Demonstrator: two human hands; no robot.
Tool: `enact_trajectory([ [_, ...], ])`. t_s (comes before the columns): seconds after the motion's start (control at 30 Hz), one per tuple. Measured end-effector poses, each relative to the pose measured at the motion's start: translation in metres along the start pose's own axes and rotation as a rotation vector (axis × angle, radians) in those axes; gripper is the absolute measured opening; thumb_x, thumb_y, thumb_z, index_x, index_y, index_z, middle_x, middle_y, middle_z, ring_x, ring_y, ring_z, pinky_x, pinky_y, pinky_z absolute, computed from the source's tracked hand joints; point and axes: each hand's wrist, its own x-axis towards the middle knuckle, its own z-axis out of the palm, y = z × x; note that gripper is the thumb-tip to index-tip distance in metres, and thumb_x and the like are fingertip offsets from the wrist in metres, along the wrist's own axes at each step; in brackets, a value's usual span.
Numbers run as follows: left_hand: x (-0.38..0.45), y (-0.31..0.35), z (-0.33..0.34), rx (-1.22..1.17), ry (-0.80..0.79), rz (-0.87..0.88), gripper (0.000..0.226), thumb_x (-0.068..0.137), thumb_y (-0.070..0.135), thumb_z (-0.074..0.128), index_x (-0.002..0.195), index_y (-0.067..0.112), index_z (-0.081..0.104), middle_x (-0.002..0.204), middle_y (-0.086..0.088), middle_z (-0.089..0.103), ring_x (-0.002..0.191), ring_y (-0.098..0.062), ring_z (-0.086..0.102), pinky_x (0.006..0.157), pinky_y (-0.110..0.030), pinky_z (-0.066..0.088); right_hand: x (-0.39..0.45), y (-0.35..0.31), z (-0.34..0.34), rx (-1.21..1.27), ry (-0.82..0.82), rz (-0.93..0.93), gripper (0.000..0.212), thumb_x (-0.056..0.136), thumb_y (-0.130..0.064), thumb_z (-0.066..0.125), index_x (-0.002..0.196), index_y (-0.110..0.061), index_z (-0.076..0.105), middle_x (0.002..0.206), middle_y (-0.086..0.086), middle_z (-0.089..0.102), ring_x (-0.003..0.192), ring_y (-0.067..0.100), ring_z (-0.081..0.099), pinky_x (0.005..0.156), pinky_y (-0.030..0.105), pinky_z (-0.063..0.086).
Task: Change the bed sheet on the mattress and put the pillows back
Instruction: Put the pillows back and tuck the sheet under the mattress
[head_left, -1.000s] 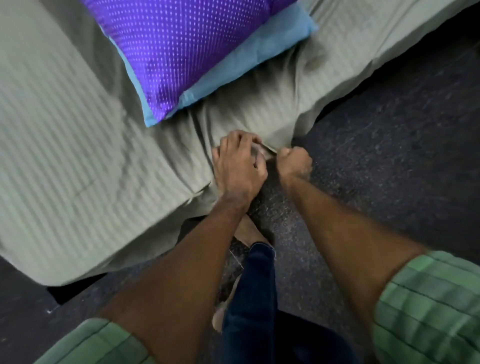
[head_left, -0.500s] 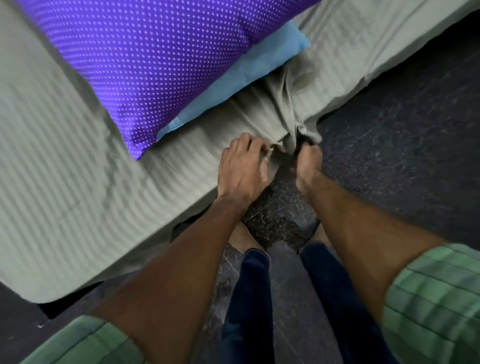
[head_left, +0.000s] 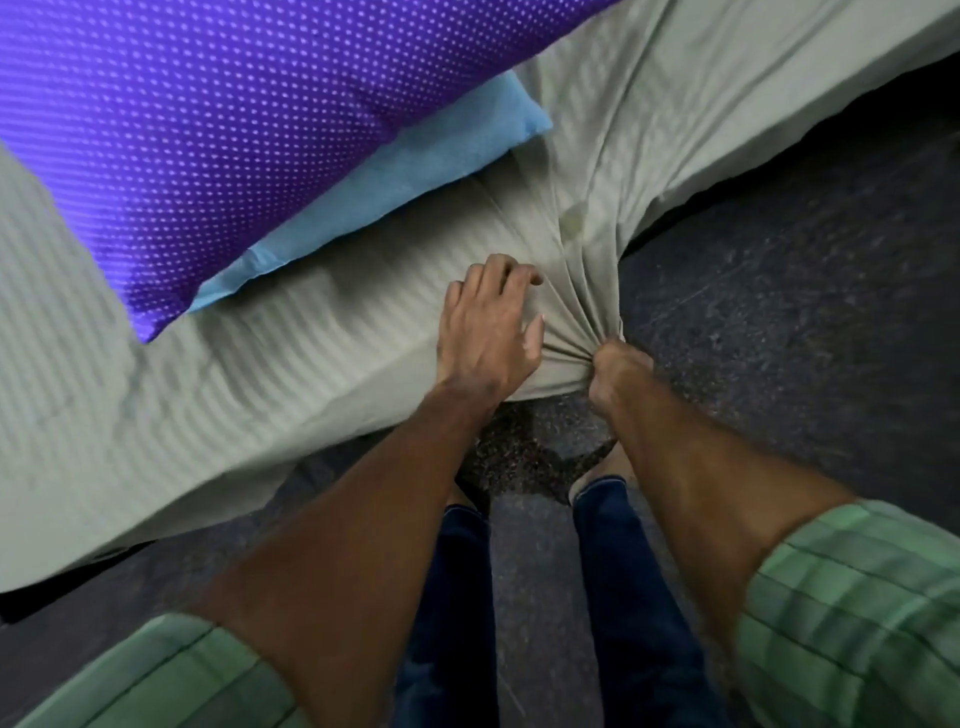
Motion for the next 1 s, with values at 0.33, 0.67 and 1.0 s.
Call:
enact_trajectory([
  [0.33, 0.028, 0.019, 0.02, 0.1, -0.06, 0.107, 0.035, 0.085, 0.03, 0.06, 0.12, 0.024, 0.058, 0.117, -0.002, 0.052, 0.105, -0.023, 0.05, 0.089, -0.04, 0.043, 0.029, 0.01, -0.02, -0.002, -0.203, 0.187, 0.031, 0.095, -0.028, 0.065, 0.119, -0.007, 0.06, 0.103, 0.01, 0.063, 0.075, 0.022, 0.054, 0.062, 0.032, 0.044],
  [0.67, 0.069, 0.062, 0.027, -0.043, 0.085, -0.171, 0.038, 0.085, 0.039, 0.066, 0.117, 0.023, 0.053, 0.117, 0.0, 0.053, 0.11, -0.02, 0.053, 0.093, -0.038, 0.046, -0.006, -0.128, 0.004, 0.456, -0.39, -0.01, 0.046, 0.103, -0.04, 0.039, 0.121, -0.011, 0.07, 0.119, 0.014, 0.073, 0.107, 0.031, 0.07, 0.092, 0.044, 0.059],
  [1.0, 0.088, 0.079, 0.039, 0.082, 0.081, 0.01, 0.033, 0.087, 0.039, 0.06, 0.117, 0.025, 0.056, 0.121, -0.001, 0.054, 0.11, -0.022, 0.051, 0.092, -0.038, 0.038, 0.081, -0.103, -0.076, 0.037, 0.352, 0.047, 0.043, 0.092, -0.024, 0.054, 0.126, 0.0, 0.064, 0.123, 0.01, 0.069, 0.104, 0.03, 0.069, 0.086, 0.037, 0.057],
])
